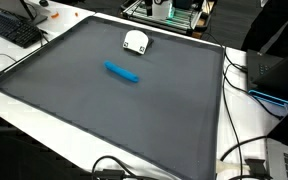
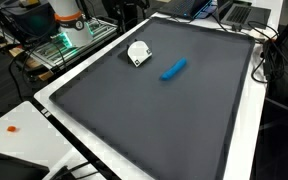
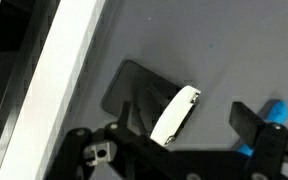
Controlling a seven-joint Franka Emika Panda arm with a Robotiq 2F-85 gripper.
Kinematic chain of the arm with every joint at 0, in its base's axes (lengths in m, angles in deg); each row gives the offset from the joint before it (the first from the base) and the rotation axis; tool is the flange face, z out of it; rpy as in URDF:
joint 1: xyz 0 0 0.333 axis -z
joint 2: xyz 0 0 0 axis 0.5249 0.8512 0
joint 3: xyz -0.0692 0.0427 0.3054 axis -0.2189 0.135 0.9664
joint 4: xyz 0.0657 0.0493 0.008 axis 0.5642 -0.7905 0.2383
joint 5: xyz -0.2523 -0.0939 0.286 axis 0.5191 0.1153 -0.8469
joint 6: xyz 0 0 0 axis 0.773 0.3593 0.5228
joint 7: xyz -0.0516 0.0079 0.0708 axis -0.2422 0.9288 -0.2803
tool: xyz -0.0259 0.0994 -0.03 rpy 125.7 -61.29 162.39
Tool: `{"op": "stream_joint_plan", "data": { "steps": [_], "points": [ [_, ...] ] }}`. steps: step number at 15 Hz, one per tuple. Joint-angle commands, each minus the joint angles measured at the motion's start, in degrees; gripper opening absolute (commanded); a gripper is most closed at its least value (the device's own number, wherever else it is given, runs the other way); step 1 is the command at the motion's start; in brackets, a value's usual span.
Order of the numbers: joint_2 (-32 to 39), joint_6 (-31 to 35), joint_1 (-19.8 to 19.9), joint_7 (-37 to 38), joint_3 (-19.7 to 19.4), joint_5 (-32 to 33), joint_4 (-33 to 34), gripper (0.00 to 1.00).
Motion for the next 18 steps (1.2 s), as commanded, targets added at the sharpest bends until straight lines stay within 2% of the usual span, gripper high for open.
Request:
{"op": "stream_joint_plan", "data": {
  "steps": [1,5,10,18],
  "points": [
    [7.1,4.7,0.3,7.1,-0.8,-0.2,0.2,1.0],
    [13.3,7.6,-0.1,10.7,-2.3,1.0,1.2,1.0],
    [17.9,12.6,-1.0,10.9,-3.5,2.7,2.2,1.0],
    [21.1,20.7,-1.2,19.2,-4.0,12.9,2.3,1.0]
  ]
}}
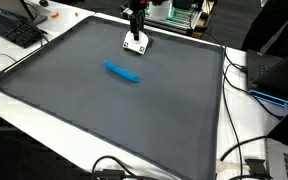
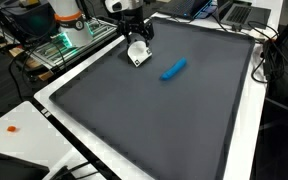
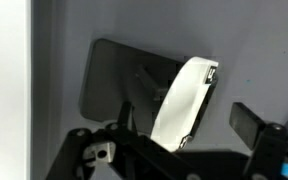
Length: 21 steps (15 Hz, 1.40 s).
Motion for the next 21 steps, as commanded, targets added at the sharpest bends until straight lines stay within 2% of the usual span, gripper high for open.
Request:
{"op": "stream_joint_plan", "data": {
  "steps": [1,5,16,19,21],
  "points": [
    [1.2,3.0,-1.2,4.8,-1.2,3.9,0.2,1.0],
    [1.7,4.8,-1.9,6.2,-1.5,3.3,0.6,1.0],
    [3.5,8.4,-2.0,12.4,-2.8,8.1,0.8,1.0],
    [4.4,8.7,-2.3,13.9,-3.2,8.8,1.2,0.97],
    [4.8,8.7,-2.6,14.3,-3.5,8.5,1.6,0.92]
  ]
}}
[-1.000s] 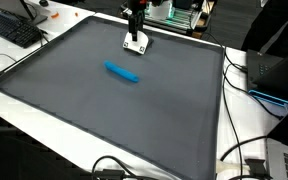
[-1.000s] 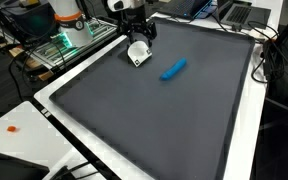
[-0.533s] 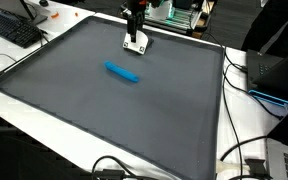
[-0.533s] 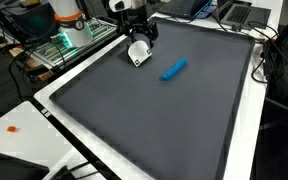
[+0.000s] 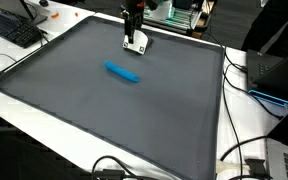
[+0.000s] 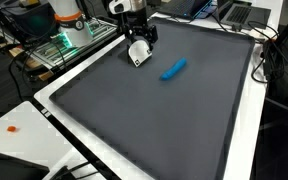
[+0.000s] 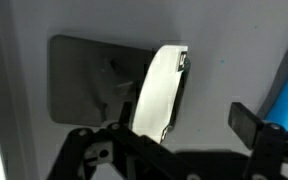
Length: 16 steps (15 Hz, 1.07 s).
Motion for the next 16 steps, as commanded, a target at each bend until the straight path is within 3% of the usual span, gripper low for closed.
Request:
{"op": "stream_joint_plan", "data": {
  "steps": [1,2,3,5,13,16],
  "points": [
    [1.7,1.3,-1.5,2.5,-1.4,1.0,0.6,0.91],
    [1.9,1.3,-1.6,2.5,-1.5,0.9,0.8,0.9],
    [2.0,1.3,-1.8,2.6,-1.6,0.7,0.9,0.68],
    [2.2,1.2,-2.2,2.7,-1.8,0.3,1.2,0.63],
    [2.1,0.2,-2.5,5.3,-3.0,1.1,2.1,0.01],
    [1.2,-2.0,-2.6,5.9,-3.2,0.7,2.7,0.0]
  ]
}}
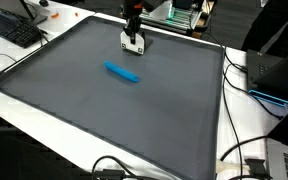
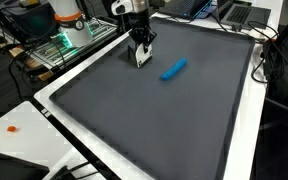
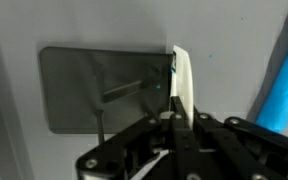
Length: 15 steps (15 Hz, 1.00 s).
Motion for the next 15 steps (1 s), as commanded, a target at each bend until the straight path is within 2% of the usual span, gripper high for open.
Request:
{"op": "stream_joint_plan", "data": {
  "steps": [1,4,6,8,9,10,12,15],
  "points": [
    [-1.0,-2.8,-0.9,2.0,-1.1,0.4,1.0,0.01],
    [-2.7,-6.1,-1.0,-0.2,-0.7,-2.4,2.0,0.01],
    [-4.7,-9.8,-1.0,0.0,-0.7,-1.2,3.0,0.01],
    [-7.0,-13.7,-1.2,-3.3,-0.4,-2.8,3.9,0.01],
    [-8.1,-14.2,-1.8,-7.3,-0.2,-6.1,4.3,0.01],
    [-9.2,-15.8,-1.7,-7.9,0.0,-3.3,4.7,0.01],
    [-10.8,-18.5,-2.3,-13.6,0.6,-2.7,6.1,0.01],
    [-11.6,-22.3,-4.3,-23.0,1.5,-5.6,8.5,0.01]
  ]
}}
